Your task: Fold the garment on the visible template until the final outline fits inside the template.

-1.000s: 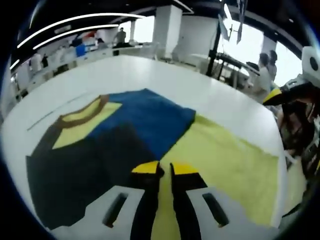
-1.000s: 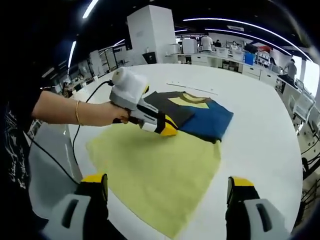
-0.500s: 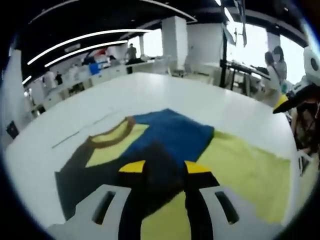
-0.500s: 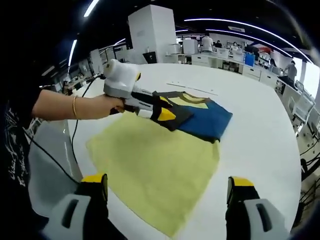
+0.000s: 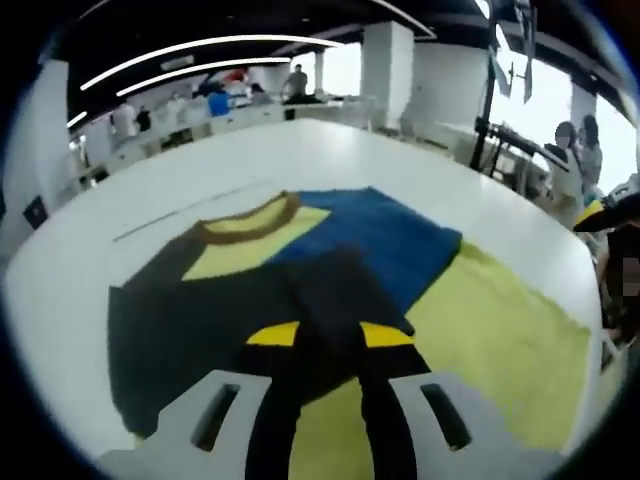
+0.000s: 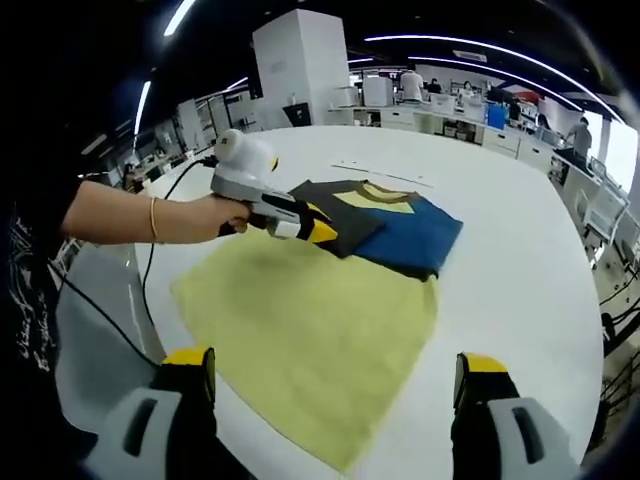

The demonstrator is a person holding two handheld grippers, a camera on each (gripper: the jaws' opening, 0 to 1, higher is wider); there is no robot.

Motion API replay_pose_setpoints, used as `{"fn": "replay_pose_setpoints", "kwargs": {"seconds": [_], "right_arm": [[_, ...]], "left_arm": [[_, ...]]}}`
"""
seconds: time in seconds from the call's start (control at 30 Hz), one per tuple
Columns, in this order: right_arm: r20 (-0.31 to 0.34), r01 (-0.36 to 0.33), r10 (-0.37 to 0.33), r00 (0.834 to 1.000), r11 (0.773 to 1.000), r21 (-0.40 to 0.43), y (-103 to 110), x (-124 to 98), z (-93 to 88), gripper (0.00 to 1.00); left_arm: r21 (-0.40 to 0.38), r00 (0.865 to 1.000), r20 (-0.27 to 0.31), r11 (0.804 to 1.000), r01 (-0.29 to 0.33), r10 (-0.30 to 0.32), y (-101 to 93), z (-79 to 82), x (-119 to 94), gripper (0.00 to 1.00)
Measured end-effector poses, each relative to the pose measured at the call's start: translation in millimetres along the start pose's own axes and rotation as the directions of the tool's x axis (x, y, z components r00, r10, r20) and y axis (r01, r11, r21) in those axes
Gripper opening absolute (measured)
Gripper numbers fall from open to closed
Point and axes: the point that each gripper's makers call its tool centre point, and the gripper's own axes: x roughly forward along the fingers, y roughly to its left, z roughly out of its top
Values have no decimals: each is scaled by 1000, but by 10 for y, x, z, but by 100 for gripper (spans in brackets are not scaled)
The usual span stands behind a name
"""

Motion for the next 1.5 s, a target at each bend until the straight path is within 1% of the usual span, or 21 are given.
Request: {"fn": "replay_pose_setpoints", "kwargs": {"seconds": [0.13, 0.2, 0.27, 0.43, 0.5, 0.57, 0.67, 0.73, 0.83, 1.0, 1.1, 1.23, 1.4, 1.5], "right_arm": [[11, 5, -5, 1000, 1000, 6, -2, -7, 26, 100], [9, 3, -3, 1000, 1000, 6, -2, 5, 19, 100], [8, 2, -2, 1000, 1000, 6, 9, 12, 14, 100], [7, -1, 1, 1000, 1000, 7, 26, 25, 8, 100], [5, -2, 2, 1000, 1000, 5, 40, 19, 8, 100], [5, 1, -1, 1000, 1000, 4, 22, 17, 8, 100], [7, 3, -3, 1000, 1000, 4, 15, 10, 10, 100], [6, 3, -3, 1000, 1000, 2, 22, 4, 6, 100], [8, 5, -5, 1000, 1000, 2, 20, -10, 3, 100], [7, 14, -14, 1000, 1000, 3, 14, -48, -18, 100], [8, 21, -21, 1000, 1000, 9, -4, -66, -37, 100], [9, 26, -26, 1000, 999, 18, 3, -89, -66, 100], [8, 34, -34, 999, 999, 26, -4, -113, -100, 100], [7, 35, -36, 999, 999, 30, 1, -122, -119, 100]], "left_arm": [[-27, 1000, -13, 1000, 11, -11, 1, -43, 19, 12], [-56, 1000, -15, 998, 6, -6, 0, -45, 17, 12], [-84, 999, -21, 996, 26, -28, -17, -41, 43, 7], [-74, 999, -23, 997, 24, -26, -50, -43, 39, 2], [-74, 999, -24, 997, 24, -26, -54, -47, 28, 2], [-59, 999, -31, 998, 15, -17, -43, -51, 19, 1], [-33, 999, -31, 999, 15, -16, -74, -32, -3, 1], [-29, 999, -27, 999, 17, -18, -79, -17, -6, 1], [-27, 1000, -13, 999, 22, -22, -114, 47, -46, 0], [-34, 999, 18, 998, 44, -44, -184, 168, -23, 0], [-43, 998, 28, 997, 64, -63, -290, 248, -32, 1], [-12, 993, 50, 994, 105, -104, -452, 365, 41, 0], [-1, 989, 52, 990, 139, -138, -569, 424, 102, 0], [-24, 987, 51, 987, 157, -155, -598, 414, 122, 0]]}}
